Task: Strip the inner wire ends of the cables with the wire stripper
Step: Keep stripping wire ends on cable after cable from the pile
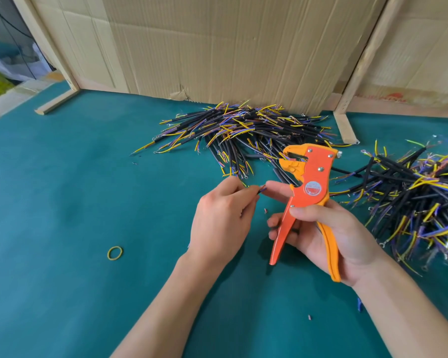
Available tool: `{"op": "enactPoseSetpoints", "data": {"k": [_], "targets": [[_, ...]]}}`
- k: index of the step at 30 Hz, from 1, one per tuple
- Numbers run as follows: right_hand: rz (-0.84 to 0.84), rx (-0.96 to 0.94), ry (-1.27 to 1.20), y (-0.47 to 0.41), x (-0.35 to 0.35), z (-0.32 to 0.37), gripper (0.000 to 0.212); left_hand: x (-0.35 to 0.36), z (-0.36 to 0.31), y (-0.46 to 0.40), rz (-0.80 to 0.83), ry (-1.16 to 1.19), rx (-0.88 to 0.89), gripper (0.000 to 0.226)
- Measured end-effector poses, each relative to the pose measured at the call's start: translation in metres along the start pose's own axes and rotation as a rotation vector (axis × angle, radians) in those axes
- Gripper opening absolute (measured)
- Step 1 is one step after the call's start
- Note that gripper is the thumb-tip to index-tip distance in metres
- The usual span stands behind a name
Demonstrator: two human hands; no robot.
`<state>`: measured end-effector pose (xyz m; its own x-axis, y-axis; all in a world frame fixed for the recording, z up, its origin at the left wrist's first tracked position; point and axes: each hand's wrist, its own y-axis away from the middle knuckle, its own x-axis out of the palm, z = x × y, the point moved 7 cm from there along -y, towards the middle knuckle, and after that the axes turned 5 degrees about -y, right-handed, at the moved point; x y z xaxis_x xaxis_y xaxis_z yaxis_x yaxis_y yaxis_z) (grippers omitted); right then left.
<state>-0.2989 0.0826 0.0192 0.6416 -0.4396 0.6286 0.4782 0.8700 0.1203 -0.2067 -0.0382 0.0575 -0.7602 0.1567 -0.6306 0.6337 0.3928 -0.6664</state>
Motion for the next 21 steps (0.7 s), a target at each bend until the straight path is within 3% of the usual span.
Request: {"op": "enactPoseSetpoints", "data": {"k": [8, 14, 21], "targets": [[0.004, 0.026, 0.014, -0.001, 0.0, -0.003, 0.05, 0.0, -0.001, 0.0, 0.034, -0.013, -0.009, 0.012], [0.031, 0.026, 0.029, 0.0, 0.004, -0.002, 0.06, 0.001, -0.002, -0.003, 0.037, 0.007, -0.047, 0.033], [0.042, 0.04, 0.064, 0.0, 0.007, -0.007, 0.053, 0.004, 0.008, -0.003, 0.051, 0.064, -0.135, 0.026]]}}
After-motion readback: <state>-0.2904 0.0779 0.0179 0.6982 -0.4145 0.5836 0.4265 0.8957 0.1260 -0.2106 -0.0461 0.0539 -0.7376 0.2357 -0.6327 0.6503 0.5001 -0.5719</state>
